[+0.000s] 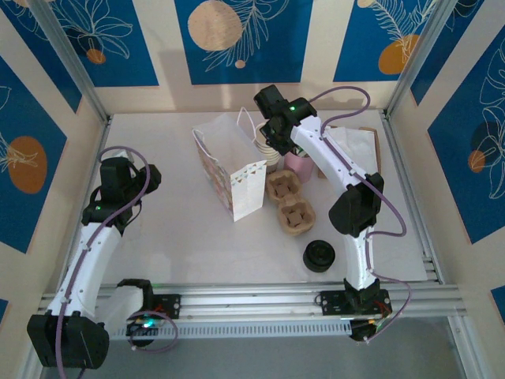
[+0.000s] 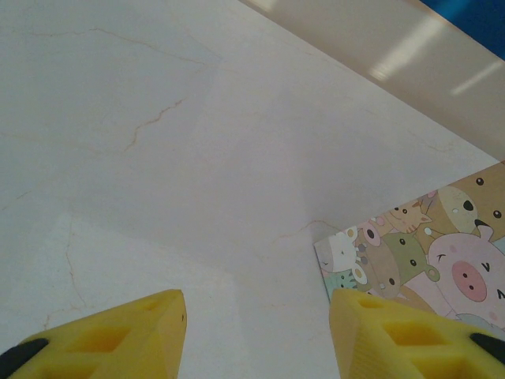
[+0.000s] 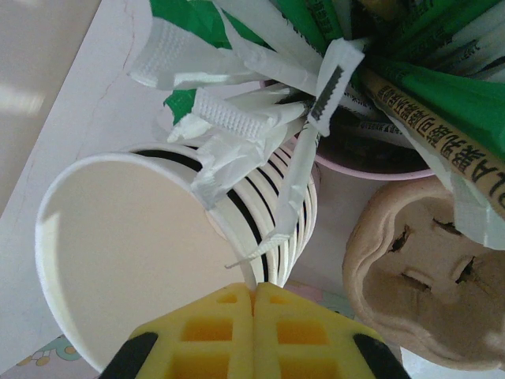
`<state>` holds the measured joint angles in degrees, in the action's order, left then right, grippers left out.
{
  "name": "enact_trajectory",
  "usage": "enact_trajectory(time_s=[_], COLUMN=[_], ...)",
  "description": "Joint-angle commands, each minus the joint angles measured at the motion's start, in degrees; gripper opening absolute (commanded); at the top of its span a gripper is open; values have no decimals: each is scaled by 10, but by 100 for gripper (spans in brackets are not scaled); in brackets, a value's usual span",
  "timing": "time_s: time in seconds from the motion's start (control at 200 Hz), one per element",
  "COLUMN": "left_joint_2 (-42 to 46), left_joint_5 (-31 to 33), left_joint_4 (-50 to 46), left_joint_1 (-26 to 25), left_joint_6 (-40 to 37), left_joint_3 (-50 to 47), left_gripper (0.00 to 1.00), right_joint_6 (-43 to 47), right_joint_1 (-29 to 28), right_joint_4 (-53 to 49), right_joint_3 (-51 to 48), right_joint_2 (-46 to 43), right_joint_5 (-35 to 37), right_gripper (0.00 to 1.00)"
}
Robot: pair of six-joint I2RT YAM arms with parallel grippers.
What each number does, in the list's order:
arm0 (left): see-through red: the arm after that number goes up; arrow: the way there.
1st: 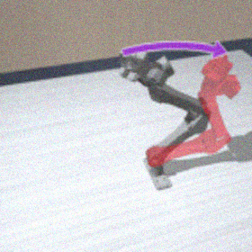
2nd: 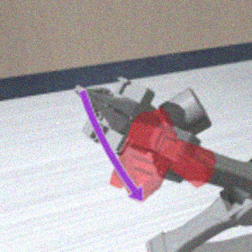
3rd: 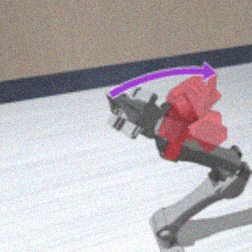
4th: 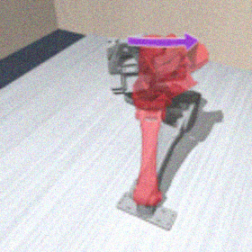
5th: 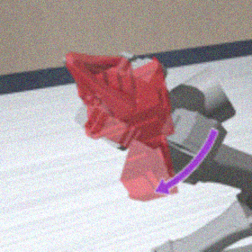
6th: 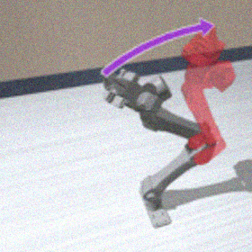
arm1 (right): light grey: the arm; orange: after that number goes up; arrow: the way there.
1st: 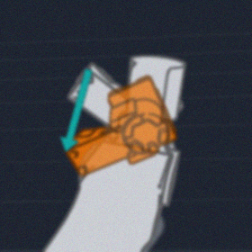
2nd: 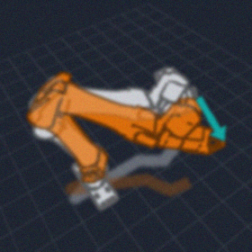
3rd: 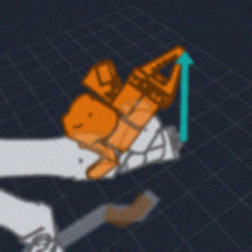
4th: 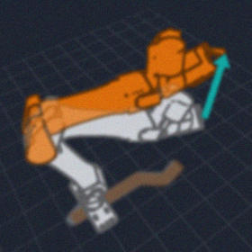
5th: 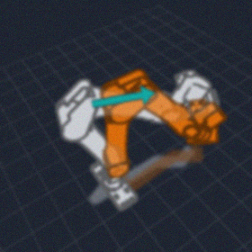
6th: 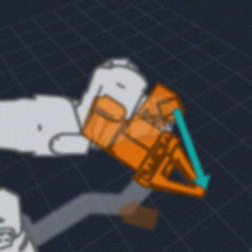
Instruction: Pack the takeout coffee
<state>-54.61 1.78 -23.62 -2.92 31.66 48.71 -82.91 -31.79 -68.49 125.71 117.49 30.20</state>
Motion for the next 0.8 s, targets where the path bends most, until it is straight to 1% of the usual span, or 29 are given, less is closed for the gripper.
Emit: enact_trajectory(time_s=[0.0, 0.385, 0.62, 0.795], left_joint_2=[0, 0, 0, 1], left_joint_5=[9, 10, 6, -15], left_joint_4=[-8, -7, -5, 1], left_joint_1=[-4, -4, -4, -4], left_joint_6=[10, 11, 12, 8], left_joint_3=[20, 20, 18, 17], left_gripper=[51, 51, 52, 52], right_joint_6=[4, 51, 93, 135], right_joint_1=[3, 0, -6, -23], right_joint_4=[-3, 16, 46, 66], right_joint_3=[25, 42, 40, 41], right_joint_2=[-31, -83, -142, -195], right_joint_5=[14, 27, 35, 53], right_gripper=[0, 0, 0, 0])
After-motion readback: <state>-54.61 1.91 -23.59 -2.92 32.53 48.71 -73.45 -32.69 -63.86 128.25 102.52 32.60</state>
